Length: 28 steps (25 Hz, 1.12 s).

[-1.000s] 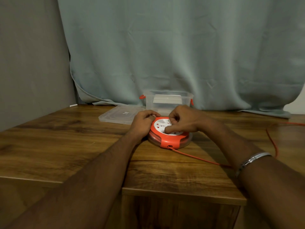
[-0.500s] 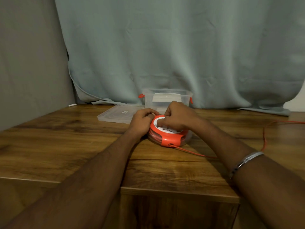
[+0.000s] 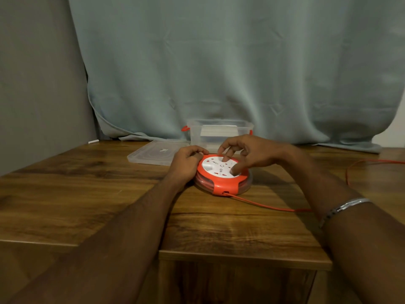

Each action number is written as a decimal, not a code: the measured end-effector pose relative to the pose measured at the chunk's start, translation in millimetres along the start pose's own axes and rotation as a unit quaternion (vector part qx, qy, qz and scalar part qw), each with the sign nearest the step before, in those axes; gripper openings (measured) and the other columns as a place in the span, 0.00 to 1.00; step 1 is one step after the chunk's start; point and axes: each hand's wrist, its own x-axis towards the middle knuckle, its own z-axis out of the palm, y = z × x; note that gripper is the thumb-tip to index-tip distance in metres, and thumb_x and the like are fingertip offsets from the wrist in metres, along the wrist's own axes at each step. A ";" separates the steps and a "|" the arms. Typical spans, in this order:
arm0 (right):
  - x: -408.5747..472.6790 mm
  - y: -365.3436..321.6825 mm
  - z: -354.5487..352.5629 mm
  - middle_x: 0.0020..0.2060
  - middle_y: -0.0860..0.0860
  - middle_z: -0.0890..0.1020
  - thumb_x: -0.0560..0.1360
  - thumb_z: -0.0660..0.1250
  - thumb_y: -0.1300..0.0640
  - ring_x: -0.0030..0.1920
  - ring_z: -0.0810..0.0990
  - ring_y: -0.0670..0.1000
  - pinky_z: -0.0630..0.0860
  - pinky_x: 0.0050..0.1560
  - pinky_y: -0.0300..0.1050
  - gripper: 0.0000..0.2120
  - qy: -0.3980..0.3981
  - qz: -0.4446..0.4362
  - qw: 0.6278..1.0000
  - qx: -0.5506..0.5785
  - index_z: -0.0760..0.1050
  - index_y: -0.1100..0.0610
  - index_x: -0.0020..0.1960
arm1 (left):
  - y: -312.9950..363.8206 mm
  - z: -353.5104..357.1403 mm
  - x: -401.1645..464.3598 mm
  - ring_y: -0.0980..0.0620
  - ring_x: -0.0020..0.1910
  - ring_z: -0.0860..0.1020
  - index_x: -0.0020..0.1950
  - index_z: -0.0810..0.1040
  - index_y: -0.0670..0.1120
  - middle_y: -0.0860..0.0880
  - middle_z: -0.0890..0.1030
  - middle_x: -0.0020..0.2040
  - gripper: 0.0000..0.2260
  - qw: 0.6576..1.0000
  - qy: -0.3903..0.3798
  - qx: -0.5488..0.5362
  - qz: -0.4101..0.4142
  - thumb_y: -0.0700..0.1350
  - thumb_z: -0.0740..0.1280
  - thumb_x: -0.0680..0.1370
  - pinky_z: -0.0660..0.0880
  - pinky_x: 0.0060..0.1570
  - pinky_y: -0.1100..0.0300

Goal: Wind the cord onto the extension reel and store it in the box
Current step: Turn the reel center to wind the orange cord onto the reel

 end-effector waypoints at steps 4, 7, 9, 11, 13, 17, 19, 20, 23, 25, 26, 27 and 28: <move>1.3 2.0 5.2 0.54 0.46 0.86 0.69 0.80 0.61 0.51 0.83 0.49 0.79 0.50 0.44 0.27 0.027 -0.017 0.999 0.008 0.77 0.50 0.64 | -0.6 -0.2 -0.1 0.52 0.46 0.82 0.56 0.84 0.45 0.48 0.84 0.49 0.12 1.000 0.004 -0.003 -0.005 0.39 0.60 0.83 0.81 0.44 0.58; 1.4 -5.3 12.7 0.46 0.50 0.86 0.67 0.82 0.57 0.39 0.79 0.47 0.78 0.42 0.48 0.21 0.058 -0.019 0.998 -0.002 0.78 0.51 0.56 | -2.4 -0.5 1.8 0.47 0.49 0.83 0.53 0.85 0.45 0.45 0.85 0.51 0.12 1.000 0.010 -0.004 0.004 0.38 0.61 0.81 0.81 0.50 0.52; 3.2 -11.1 19.4 0.38 0.48 0.82 0.67 0.82 0.52 0.36 0.77 0.48 0.78 0.42 0.53 0.16 0.069 -0.017 0.997 -0.030 0.80 0.53 0.49 | -3.8 -0.6 2.9 0.45 0.50 0.83 0.51 0.85 0.46 0.45 0.85 0.50 0.12 1.000 0.010 -0.005 0.015 0.38 0.61 0.80 0.81 0.53 0.48; 5.4 -16.5 24.3 0.32 0.46 0.78 0.68 0.79 0.47 0.33 0.75 0.47 0.74 0.38 0.50 0.14 0.078 -0.007 0.995 -0.060 0.80 0.55 0.42 | -4.1 -0.7 2.6 0.45 0.51 0.83 0.50 0.85 0.47 0.45 0.86 0.51 0.13 1.000 0.009 -0.001 0.017 0.38 0.61 0.80 0.81 0.54 0.47; 7.2 -20.7 28.0 0.27 0.45 0.76 0.67 0.76 0.41 0.31 0.73 0.47 0.71 0.36 0.49 0.18 0.096 0.003 0.992 -0.088 0.77 0.55 0.35 | -4.7 -0.6 2.3 0.46 0.51 0.83 0.52 0.85 0.45 0.44 0.85 0.52 0.12 1.000 0.008 0.001 0.016 0.38 0.61 0.81 0.81 0.54 0.48; 11.7 -22.6 33.4 0.22 0.48 0.73 0.63 0.71 0.33 0.27 0.72 0.47 0.68 0.33 0.47 0.26 0.141 0.008 0.983 -0.117 0.74 0.56 0.28 | -4.2 -0.6 2.1 0.44 0.52 0.83 0.53 0.85 0.43 0.44 0.85 0.51 0.12 1.000 0.009 -0.011 0.017 0.37 0.61 0.80 0.81 0.57 0.47; 13.2 -23.3 34.1 0.20 0.49 0.70 0.67 0.73 0.35 0.24 0.69 0.47 0.65 0.31 0.47 0.27 0.145 0.006 0.983 -0.112 0.73 0.56 0.25 | -3.0 -0.9 0.8 0.45 0.52 0.83 0.53 0.85 0.44 0.45 0.85 0.51 0.12 1.000 0.003 -0.010 0.015 0.37 0.61 0.81 0.81 0.56 0.47; 13.3 -24.1 34.9 0.19 0.48 0.70 0.69 0.73 0.37 0.23 0.68 0.47 0.64 0.30 0.46 0.27 0.145 0.006 0.983 -0.111 0.73 0.57 0.24 | -2.6 -1.1 0.4 0.46 0.51 0.83 0.53 0.85 0.44 0.45 0.85 0.51 0.12 1.000 -0.003 -0.010 0.017 0.38 0.61 0.81 0.81 0.55 0.47; 17.3 -24.5 38.9 0.17 0.48 0.72 0.72 0.73 0.41 0.22 0.70 0.46 0.65 0.29 0.44 0.26 0.143 0.005 0.985 -0.096 0.76 0.56 0.24 | -4.1 -0.5 1.3 0.46 0.51 0.83 0.53 0.85 0.45 0.44 0.85 0.52 0.12 1.000 -0.015 -0.008 0.022 0.38 0.61 0.81 0.81 0.55 0.46; 18.1 -24.8 37.7 0.22 0.51 0.77 0.71 0.74 0.44 0.25 0.73 0.46 0.70 0.31 0.47 0.20 0.142 -0.017 0.987 -0.076 0.80 0.57 0.29 | -4.9 -0.6 1.6 0.46 0.50 0.83 0.51 0.85 0.46 0.45 0.86 0.51 0.12 1.000 -0.011 -0.006 0.025 0.39 0.62 0.80 0.81 0.55 0.46; 17.1 -24.5 35.4 0.26 0.52 0.80 0.69 0.74 0.47 0.28 0.76 0.49 0.74 0.34 0.49 0.15 0.146 -0.032 0.987 -0.063 0.81 0.56 0.31 | -4.8 -0.9 1.7 0.46 0.50 0.83 0.51 0.85 0.47 0.45 0.86 0.51 0.12 1.000 -0.010 -0.004 0.024 0.39 0.62 0.80 0.81 0.55 0.46; 16.5 -22.2 31.8 0.30 0.52 0.83 0.68 0.74 0.50 0.32 0.79 0.50 0.77 0.37 0.51 0.08 0.145 -0.044 0.988 -0.044 0.81 0.53 0.34 | -4.7 -1.2 1.9 0.46 0.50 0.83 0.50 0.85 0.49 0.46 0.86 0.50 0.12 1.000 -0.010 -0.002 0.022 0.39 0.62 0.80 0.81 0.54 0.46; 14.6 -19.1 27.1 0.35 0.50 0.85 0.67 0.74 0.54 0.36 0.81 0.50 0.78 0.38 0.50 0.02 0.134 -0.059 0.989 -0.021 0.81 0.51 0.38 | -4.5 -1.3 2.0 0.46 0.49 0.83 0.49 0.85 0.49 0.46 0.86 0.50 0.12 1.000 -0.010 -0.002 0.020 0.39 0.62 0.80 0.81 0.54 0.46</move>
